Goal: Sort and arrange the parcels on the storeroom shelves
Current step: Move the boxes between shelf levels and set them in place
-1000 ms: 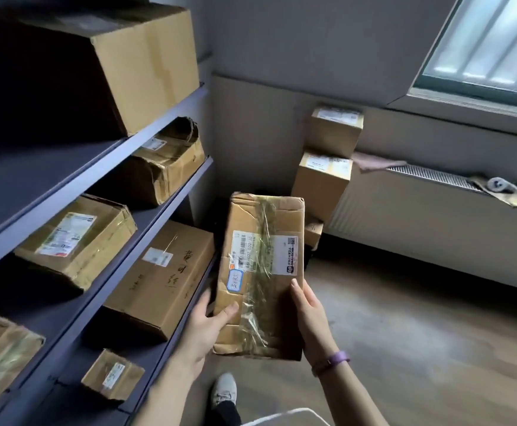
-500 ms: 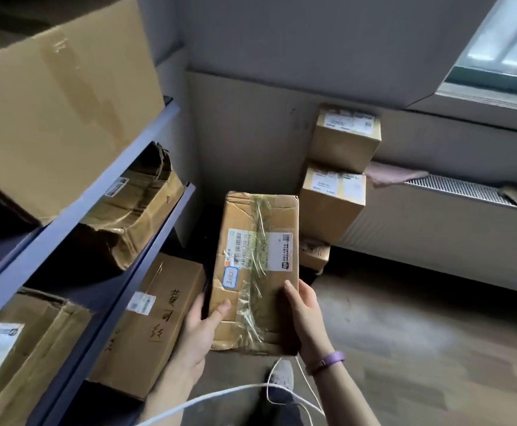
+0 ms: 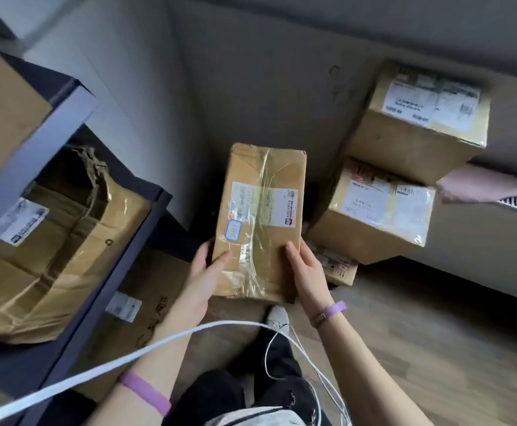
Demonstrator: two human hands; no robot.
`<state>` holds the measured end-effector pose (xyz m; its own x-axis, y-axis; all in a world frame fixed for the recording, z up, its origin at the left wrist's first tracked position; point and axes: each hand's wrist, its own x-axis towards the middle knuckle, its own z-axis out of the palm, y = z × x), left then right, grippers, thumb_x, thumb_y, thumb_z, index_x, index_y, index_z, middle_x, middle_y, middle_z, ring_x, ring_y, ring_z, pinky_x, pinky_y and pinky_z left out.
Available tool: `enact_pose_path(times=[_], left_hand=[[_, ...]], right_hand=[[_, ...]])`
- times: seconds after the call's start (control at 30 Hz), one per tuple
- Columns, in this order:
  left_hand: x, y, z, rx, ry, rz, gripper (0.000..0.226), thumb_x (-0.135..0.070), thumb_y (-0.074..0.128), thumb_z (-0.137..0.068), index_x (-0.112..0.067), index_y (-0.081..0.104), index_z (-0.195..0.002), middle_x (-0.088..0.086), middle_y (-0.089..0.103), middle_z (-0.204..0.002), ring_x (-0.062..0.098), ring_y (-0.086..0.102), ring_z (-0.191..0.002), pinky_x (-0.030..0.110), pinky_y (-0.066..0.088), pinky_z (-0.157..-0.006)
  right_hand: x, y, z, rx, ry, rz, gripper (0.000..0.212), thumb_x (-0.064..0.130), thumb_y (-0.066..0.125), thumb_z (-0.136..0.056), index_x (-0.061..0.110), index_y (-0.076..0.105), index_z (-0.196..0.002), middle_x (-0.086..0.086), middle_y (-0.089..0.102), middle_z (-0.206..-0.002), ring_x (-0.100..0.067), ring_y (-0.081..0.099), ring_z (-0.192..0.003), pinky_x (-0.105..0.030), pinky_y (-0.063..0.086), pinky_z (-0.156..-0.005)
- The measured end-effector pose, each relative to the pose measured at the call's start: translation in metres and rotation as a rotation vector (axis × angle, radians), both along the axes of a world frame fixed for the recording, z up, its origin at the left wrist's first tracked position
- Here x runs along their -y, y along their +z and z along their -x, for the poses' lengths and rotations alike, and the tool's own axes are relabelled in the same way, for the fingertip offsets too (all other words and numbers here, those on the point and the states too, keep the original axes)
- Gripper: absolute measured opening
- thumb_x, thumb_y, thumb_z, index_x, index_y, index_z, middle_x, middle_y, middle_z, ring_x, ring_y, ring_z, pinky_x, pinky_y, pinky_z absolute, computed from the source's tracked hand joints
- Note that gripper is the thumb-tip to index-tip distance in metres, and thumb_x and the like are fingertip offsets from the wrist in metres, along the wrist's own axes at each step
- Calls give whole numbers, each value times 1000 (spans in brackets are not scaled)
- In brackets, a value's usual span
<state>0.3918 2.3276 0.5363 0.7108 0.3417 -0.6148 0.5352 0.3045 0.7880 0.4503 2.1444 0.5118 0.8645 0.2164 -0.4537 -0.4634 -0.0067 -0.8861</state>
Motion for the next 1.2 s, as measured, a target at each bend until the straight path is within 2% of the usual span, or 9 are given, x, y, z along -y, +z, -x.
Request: enact_pose_path(times=[0.27,0.4,0.5,0.57,0.63,0.7,0.9,1.03,1.2], left_hand=[[-24,-104,-99,-167,-153,-36,39,-31,63,-92,-40,51,-128,-11,66,-120,16,61,-113,47,43,-104],[-32,-181,-138,-219,-189,-58,40,-28,61,-93,-35,50,-131,-11,65,-120,14,59,-115,43,42,-105],[-31,-249,-167,-205,-201,-49,39,-25,59,-94,-32,49,-132,-7,64,-122,15,60,-112,37,48,-96],[-31,-292,-186,-181,-230,-44,38,-28,58,-95,-32,49,-131,-4,65,-122,14,63,-107,31,55,-81],[-32,-332,-204,-171,-257,-39,40,-31,58,-95,-30,49,-134,-3,65,-123,17,64,-108,38,53,-89],[-31,-367,-218,-145,-273,-28,36,-30,57,-95,-33,51,-130,-4,67,-120,15,66,-104,37,54,-87],[-22,-431,-247,-116,-336,-13,31,-38,52,-97,-46,53,-127,-18,70,-108,1,66,-97,23,54,-80],[-26,-448,-261,-95,-369,-78,27,-42,51,-96,-55,53,-120,-22,70,-105,-3,66,-95,20,52,-79],[-31,-469,-248,-155,-408,-81,23,-45,49,-95,-60,51,-112,-24,66,-109,-3,61,-103,17,48,-81]], right_hand=[[-19,-96,-80,-161,-65,118,30,30,47,-102,38,58,-129,23,67,-121,4,59,-115,-12,48,-92],[-36,-168,-108,-234,-178,179,37,28,48,-101,15,55,-135,-1,64,-130,-14,59,-121,-32,44,-108],[-44,-234,-132,-183,-201,347,41,28,45,-103,12,49,-140,-3,52,-143,-14,49,-128,-9,29,-101],[-46,-278,-150,-117,-172,475,41,29,42,-104,13,46,-142,16,44,-141,-16,48,-127,2,22,-88],[-46,-321,-165,-103,-217,520,32,29,43,-103,14,55,-129,25,49,-124,-11,60,-103,-1,31,-72],[-48,-357,-176,-120,-278,548,25,30,44,-103,14,57,-116,6,61,-113,2,59,-84,-8,36,-67],[-47,-419,-196,-203,-422,599,46,38,35,-104,17,45,-144,-9,58,-135,-29,57,-116,-22,37,-78],[-48,-429,-209,-128,-445,616,41,34,36,-104,19,50,-139,-5,63,-127,-24,61,-106,-22,44,-70],[-63,-443,-200,-181,-430,499,41,24,38,-104,20,44,-145,3,61,-124,-13,57,-108,-29,46,-89]])
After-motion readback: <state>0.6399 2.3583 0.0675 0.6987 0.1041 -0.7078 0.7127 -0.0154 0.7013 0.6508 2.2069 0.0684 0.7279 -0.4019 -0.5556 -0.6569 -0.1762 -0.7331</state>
